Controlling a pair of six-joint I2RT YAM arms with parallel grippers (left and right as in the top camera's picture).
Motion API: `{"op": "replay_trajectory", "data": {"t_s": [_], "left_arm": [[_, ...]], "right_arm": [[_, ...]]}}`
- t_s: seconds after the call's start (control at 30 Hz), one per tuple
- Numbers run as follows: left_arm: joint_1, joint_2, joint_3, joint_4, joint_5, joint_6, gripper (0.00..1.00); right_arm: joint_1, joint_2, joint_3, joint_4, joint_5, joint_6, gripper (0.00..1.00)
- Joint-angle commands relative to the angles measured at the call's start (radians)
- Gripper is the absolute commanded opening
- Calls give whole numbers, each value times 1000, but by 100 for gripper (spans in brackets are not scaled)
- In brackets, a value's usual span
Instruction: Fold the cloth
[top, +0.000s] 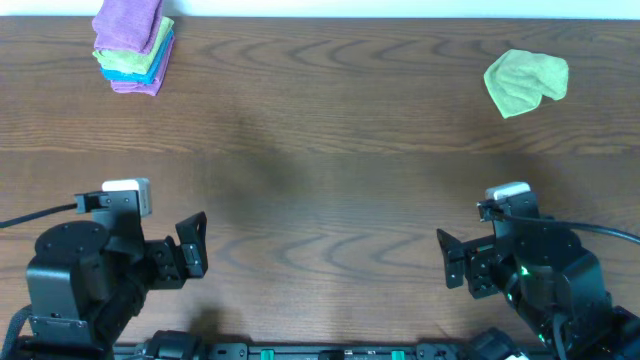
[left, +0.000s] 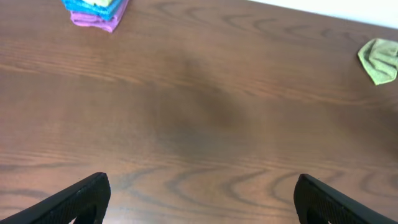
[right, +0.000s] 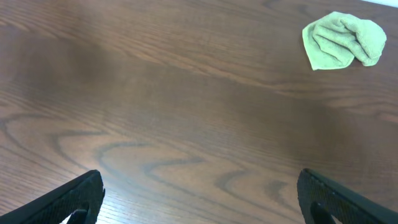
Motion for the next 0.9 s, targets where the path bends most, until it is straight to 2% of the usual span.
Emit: {"op": "replay_trajectory", "data": {"t_s": [0.0,0.17,0.27,0.37,0.57,0.7,0.87], "left_arm": [[-5,-5,2,-30,-22,-1,95],[-6,-22,0,-57,-114,6,95],[10,-67,-45,10,-120,8,95],[35,-178,-195,165,-108,37,95],[42,-460,-637,526,-82,48,95],[42,-579,-872,684,-66,26,95],[42,-660,-1042,812,-66,-32,95]], "right_arm": [[-4,-5,0,-1,0,7,99],[-4,-5,0,-1,0,7,99],[-4,-5,0,-1,0,7,99],[-4,-5,0,-1,0,7,99],[-4,-5,0,-1,0,7,99],[-4,-5,0,-1,0,7,99],[-4,-5,0,-1,0,7,99]]}}
